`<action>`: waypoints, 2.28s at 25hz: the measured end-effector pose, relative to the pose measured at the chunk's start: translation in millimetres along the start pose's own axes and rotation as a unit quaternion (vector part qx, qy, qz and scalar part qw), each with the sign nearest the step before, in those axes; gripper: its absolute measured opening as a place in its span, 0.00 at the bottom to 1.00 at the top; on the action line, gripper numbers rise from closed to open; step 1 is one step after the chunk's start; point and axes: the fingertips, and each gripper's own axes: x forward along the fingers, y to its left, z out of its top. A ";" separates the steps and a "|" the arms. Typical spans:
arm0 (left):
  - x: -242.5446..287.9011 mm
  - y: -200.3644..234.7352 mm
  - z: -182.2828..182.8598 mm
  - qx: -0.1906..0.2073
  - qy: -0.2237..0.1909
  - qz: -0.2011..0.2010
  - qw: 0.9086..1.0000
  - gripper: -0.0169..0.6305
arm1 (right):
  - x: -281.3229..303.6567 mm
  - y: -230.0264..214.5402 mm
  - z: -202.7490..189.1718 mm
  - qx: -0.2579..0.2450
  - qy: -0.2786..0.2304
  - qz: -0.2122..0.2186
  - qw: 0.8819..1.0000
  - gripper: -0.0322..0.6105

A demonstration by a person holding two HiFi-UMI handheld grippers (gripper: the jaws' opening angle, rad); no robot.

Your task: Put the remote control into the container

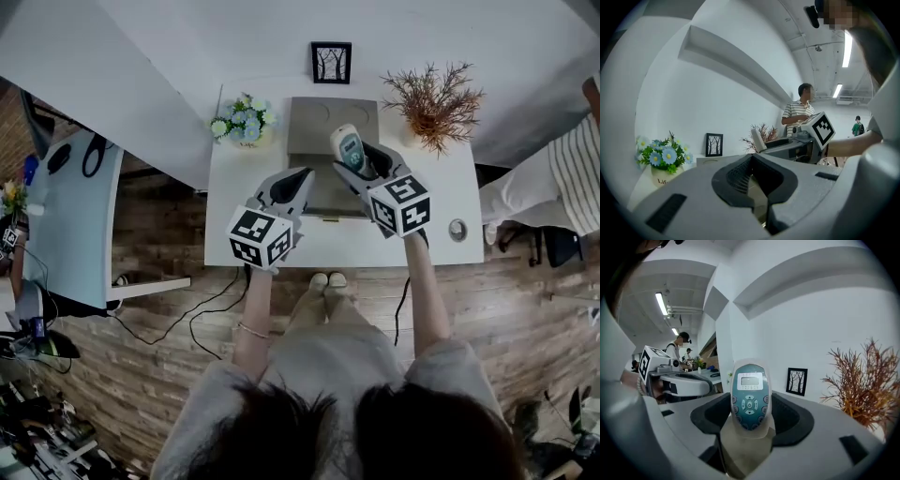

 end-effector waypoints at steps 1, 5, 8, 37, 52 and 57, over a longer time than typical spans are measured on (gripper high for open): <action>2.3 2.2 -4.9 -0.003 0.005 0.000 1.000 0.03 | 4.4 -0.7 -6.1 0.001 0.008 0.004 1.000 0.47; 10.0 7.3 -18.6 -0.012 0.019 0.002 1.000 0.03 | 17.6 -3.5 -27.7 0.007 0.033 0.016 0.999 0.47; 13.6 9.9 -26.5 -0.019 0.026 0.002 0.999 0.03 | 25.5 -3.5 -41.5 0.010 0.049 0.024 0.998 0.47; 14.2 15.1 -93.3 -0.072 0.090 0.003 0.993 0.03 | 77.1 19.2 -155.1 -0.079 0.298 0.104 0.946 0.47; 0.5 23.2 -83.7 -0.072 0.080 0.021 0.994 0.03 | 83.6 22.8 -169.5 -0.092 0.335 0.095 0.933 0.47; -0.3 23.1 -82.3 -0.071 0.080 0.019 0.994 0.03 | 85.3 21.2 -169.7 -0.094 0.330 0.077 0.936 0.47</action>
